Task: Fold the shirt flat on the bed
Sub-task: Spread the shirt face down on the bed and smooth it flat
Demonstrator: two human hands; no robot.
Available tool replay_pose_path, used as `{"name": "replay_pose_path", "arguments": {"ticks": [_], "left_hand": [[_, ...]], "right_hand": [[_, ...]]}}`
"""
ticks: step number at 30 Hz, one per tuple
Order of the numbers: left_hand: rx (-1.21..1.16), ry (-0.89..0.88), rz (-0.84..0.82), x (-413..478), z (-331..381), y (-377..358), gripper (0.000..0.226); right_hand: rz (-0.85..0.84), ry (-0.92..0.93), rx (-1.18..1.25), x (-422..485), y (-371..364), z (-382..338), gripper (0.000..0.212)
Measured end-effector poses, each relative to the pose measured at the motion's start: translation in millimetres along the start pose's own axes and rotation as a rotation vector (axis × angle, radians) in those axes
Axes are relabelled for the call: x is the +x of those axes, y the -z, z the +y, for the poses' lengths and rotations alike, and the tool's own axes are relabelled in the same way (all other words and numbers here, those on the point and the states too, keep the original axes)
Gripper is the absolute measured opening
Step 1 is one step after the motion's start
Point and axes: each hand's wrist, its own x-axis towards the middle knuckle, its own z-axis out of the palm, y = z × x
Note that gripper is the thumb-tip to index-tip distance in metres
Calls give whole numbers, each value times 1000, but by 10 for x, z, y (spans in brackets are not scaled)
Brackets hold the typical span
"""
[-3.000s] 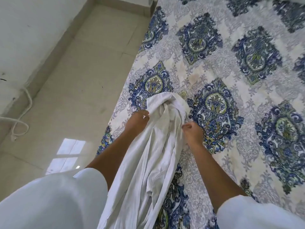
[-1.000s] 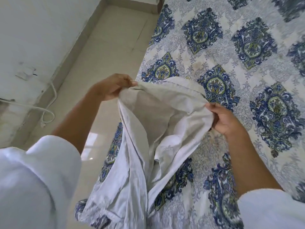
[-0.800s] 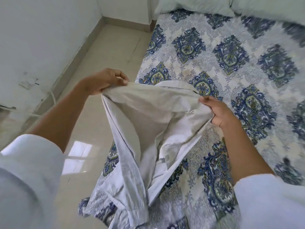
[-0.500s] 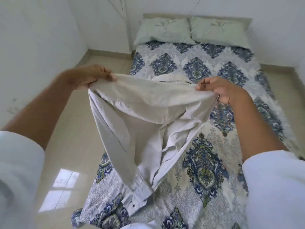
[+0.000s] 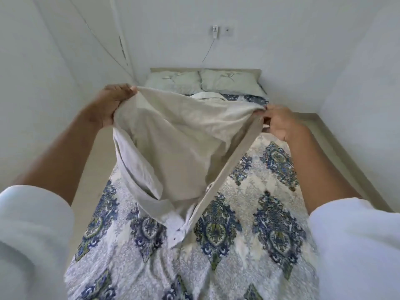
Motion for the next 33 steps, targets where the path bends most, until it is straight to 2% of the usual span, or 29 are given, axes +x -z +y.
{"name": "replay_pose_path", "arguments": {"ticks": [2, 4, 7, 8, 9, 10, 12, 14, 16, 18, 19, 21, 22, 24, 25, 28, 33], "left_hand": [[172, 16, -65, -149, 43, -241, 25], [307, 66, -214, -286, 96, -421, 27], [844, 132, -373, -412, 137, -580, 84], [955, 166, -386, -441, 115, -639, 92], [1014, 190, -377, -458, 103, -688, 88], [1034, 193, -343, -483, 130, -746, 73], [932, 93, -205, -489, 213, -763, 35], [640, -26, -90, -496, 281, -643, 14], [312, -71, -110, -530, 340, -479, 11], [83, -52, -179, -557, 328, -366, 15], [17, -50, -219, -578, 312, -339, 17], [-93, -40, -264, -654, 311, -334, 7], [-133, -32, -276, -688, 320, -343, 17], [-161, -17, -308, -767, 317, -310, 45], [-162, -29, -305, -811, 319, -281, 50], [-231, -64, -296, -917, 306, -176, 53], [-255, -75, -337, -1009, 291, -70, 60]], "right_hand": [[-5, 52, 217, -126, 162, -54, 21], [-10, 86, 324, -232, 310, -110, 22], [69, 87, 424, -330, 490, -139, 22], [108, 91, 438, -363, 546, -143, 22], [139, 101, 438, -392, 598, -138, 24], [154, 112, 432, -410, 650, -128, 25], [139, 138, 405, -468, 741, -127, 25], [78, 145, 336, -589, 799, -175, 23], [-44, 155, 280, -714, 819, -246, 21], [-165, 169, 263, -795, 808, -309, 9], [-211, 164, 281, -825, 797, -334, 11], [-272, 136, 301, -863, 745, -338, 33], [-280, 126, 305, -902, 705, -335, 36], [-296, 140, 301, -965, 644, -284, 28], [-303, 148, 308, -988, 618, -253, 23], [-324, 174, 345, -1107, 558, -196, 31], [-388, 172, 482, -1218, 470, -144, 19]]}}
